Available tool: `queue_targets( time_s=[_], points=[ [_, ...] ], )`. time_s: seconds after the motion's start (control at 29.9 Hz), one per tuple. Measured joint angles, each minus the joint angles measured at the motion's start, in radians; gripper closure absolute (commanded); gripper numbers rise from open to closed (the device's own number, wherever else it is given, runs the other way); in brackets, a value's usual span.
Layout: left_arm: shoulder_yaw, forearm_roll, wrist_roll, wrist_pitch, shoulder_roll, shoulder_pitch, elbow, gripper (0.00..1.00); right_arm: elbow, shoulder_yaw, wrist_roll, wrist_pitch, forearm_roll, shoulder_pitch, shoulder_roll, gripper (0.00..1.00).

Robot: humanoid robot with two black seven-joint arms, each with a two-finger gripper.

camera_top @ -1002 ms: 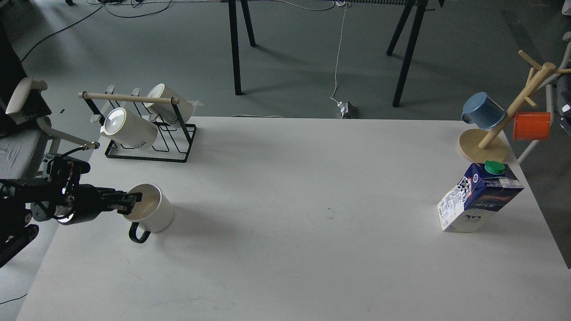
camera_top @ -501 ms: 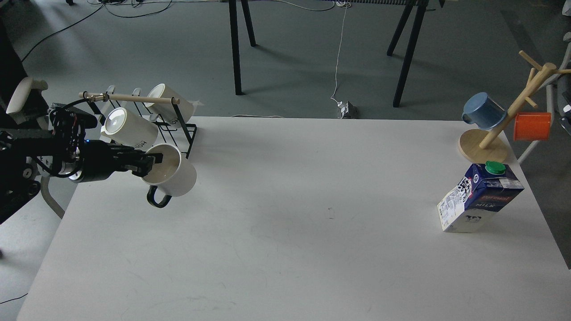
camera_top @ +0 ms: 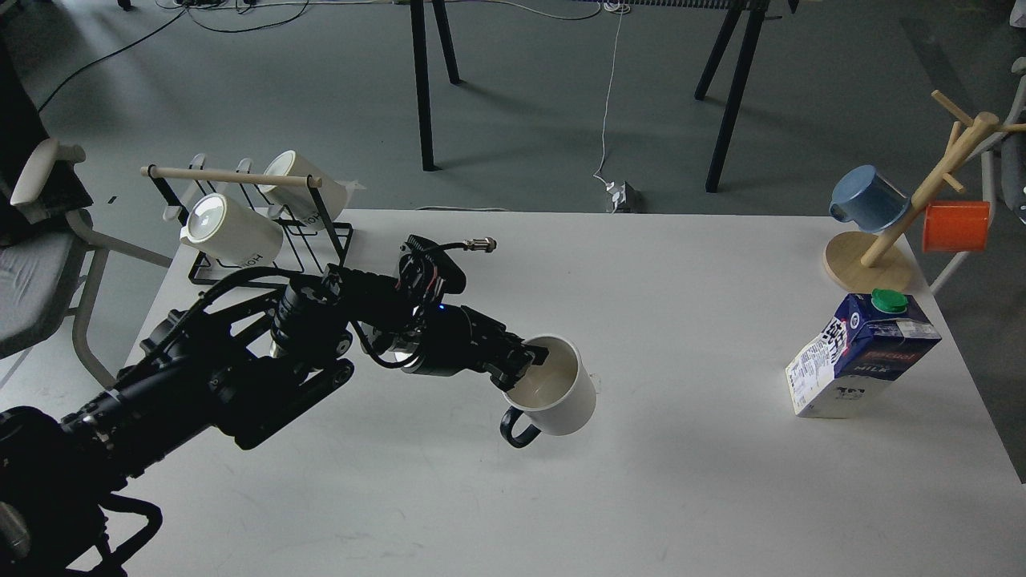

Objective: Place cup and milk with both arms
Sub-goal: 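Carry the white mug toward the table center with the left gripper, then set the mug down, release, and withdraw the left gripper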

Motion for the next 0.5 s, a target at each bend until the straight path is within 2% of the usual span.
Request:
queue_targets(
  time_s=[0.13, 0.37, 0.5],
  points=[
    [0.010, 0.000, 0.000, 0.030, -0.018, 0.015, 0.034, 0.92, 0.002, 0.000, 0.000, 0.000, 0.000, 0.002, 0.000, 0.01],
    [0.011, 0.001, 0.000, 0.034, -0.013, 0.031, 0.039, 0.88, 0.003, -0.003, -0.002, 0.000, 0.000, 0.002, 0.002, 0.01],
    [0.011, 0.000, 0.000, 0.030, -0.005, 0.040, 0.038, 0.80, 0.002, -0.003, -0.002, 0.000, 0.000, 0.001, 0.003, 0.01]
  ],
)
